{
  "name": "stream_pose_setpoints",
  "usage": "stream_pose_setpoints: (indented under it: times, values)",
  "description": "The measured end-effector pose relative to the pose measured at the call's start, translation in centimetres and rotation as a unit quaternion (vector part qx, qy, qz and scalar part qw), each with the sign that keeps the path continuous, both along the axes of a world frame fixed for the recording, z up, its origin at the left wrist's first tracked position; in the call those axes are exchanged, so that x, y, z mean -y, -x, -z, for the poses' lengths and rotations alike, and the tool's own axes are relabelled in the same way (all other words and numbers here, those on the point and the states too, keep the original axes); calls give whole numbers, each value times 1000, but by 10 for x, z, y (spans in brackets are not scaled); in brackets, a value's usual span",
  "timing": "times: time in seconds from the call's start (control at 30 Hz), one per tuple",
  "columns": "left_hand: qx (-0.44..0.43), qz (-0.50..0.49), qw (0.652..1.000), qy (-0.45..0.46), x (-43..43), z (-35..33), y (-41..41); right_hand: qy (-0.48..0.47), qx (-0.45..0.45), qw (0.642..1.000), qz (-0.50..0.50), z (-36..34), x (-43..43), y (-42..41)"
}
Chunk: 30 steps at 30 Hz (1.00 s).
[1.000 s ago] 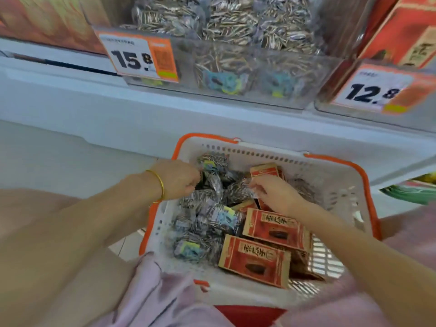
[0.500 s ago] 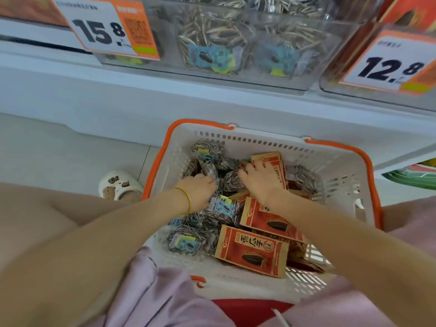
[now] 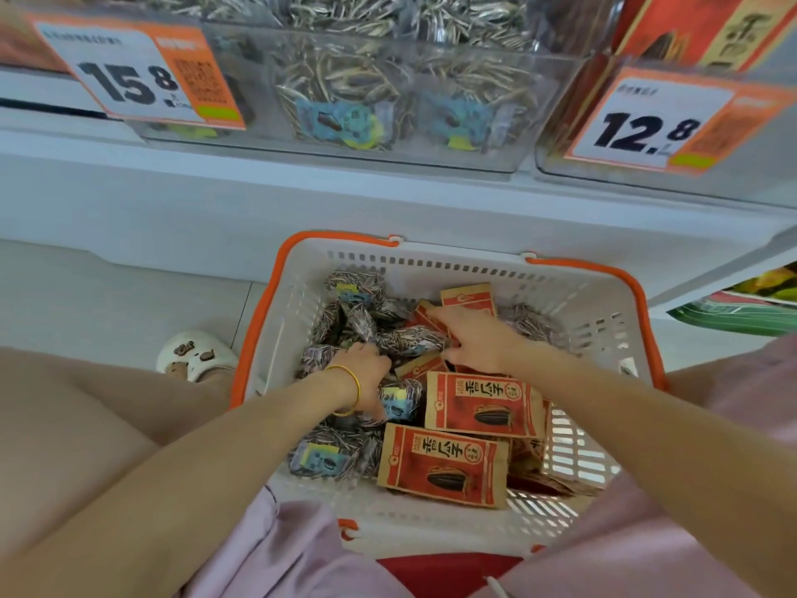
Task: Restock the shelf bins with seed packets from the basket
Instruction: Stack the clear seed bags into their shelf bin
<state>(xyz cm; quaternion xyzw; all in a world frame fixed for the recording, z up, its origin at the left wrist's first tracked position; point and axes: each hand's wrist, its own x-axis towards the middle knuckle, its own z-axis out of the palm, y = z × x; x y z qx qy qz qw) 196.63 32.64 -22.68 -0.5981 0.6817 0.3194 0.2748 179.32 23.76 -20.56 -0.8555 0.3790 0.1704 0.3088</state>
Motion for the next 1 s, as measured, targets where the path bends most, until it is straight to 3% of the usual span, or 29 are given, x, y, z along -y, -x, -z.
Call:
stream_pose_setpoints:
  times: [0.1, 0.2, 0.3, 0.4, 0.5, 0.67, 0.8, 1.0]
  values:
    - [-54, -85, 995, -24, 3, -18, -8, 17, -4, 998, 54, 23, -9, -15]
    - [-73, -144, 987, -22, 7, -47, -29, 20, 48, 987, 155, 27, -3, -22]
    - [-62, -200, 978, 7, 13, -76, -57, -63, 130, 965, 218, 4, 11, -14]
    - [-71, -270, 960, 35, 21, -103, -83, -179, 134, 941, 254, -42, 25, 4]
    - [-125, -330, 935, 44, 23, -125, -89, -292, 141, 912, 252, -78, 30, 20]
    - [-279, -409, 869, 0, 19, -131, -78, -368, 185, 869, 273, -108, 16, 16]
    - [-371, -464, 804, -21, 18, -133, -66, -379, 217, 852, 290, -112, 1, 13]
    - [-424, -483, 766, -27, 19, -141, -63, -370, 262, 847, 279, -116, -5, 18]
